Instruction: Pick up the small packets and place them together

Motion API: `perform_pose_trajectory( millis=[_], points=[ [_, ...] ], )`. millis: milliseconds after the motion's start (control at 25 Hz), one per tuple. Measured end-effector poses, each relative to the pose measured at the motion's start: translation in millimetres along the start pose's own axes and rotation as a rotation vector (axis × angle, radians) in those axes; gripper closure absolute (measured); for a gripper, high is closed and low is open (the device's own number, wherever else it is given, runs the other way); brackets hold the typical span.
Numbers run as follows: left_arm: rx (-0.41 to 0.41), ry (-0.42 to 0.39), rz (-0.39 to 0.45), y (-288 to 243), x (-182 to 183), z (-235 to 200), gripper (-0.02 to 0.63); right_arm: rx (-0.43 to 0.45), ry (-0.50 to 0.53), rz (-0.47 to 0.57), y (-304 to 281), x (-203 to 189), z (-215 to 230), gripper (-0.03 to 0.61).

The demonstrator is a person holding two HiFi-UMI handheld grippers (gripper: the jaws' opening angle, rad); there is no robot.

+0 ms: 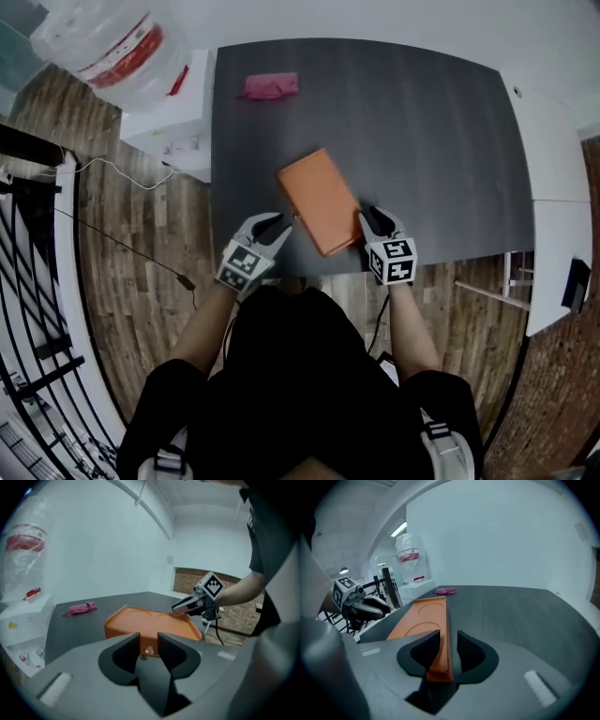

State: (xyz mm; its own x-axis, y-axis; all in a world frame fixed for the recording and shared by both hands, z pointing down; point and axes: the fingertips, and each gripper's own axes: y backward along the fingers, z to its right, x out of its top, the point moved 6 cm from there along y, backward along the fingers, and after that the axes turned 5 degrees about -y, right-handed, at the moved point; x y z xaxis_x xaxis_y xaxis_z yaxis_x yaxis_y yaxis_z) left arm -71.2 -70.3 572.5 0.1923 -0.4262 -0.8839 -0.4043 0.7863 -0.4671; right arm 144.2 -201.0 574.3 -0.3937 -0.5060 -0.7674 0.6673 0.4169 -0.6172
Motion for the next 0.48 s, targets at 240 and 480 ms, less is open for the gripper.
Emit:
perform_pose_trajectory(
  millis=[240,480],
  points=[
    [-0.085,-0.1,-0.134,-33,-28,-3,0.472,-0.06,-0.035,-0.017,0,-12,-13,0.464],
    [-0.15,-0.134,-0.203,-57,-42,-3,0.469,-0.105,-0.083,0.019,0,-14,-19,0.469]
  ],
)
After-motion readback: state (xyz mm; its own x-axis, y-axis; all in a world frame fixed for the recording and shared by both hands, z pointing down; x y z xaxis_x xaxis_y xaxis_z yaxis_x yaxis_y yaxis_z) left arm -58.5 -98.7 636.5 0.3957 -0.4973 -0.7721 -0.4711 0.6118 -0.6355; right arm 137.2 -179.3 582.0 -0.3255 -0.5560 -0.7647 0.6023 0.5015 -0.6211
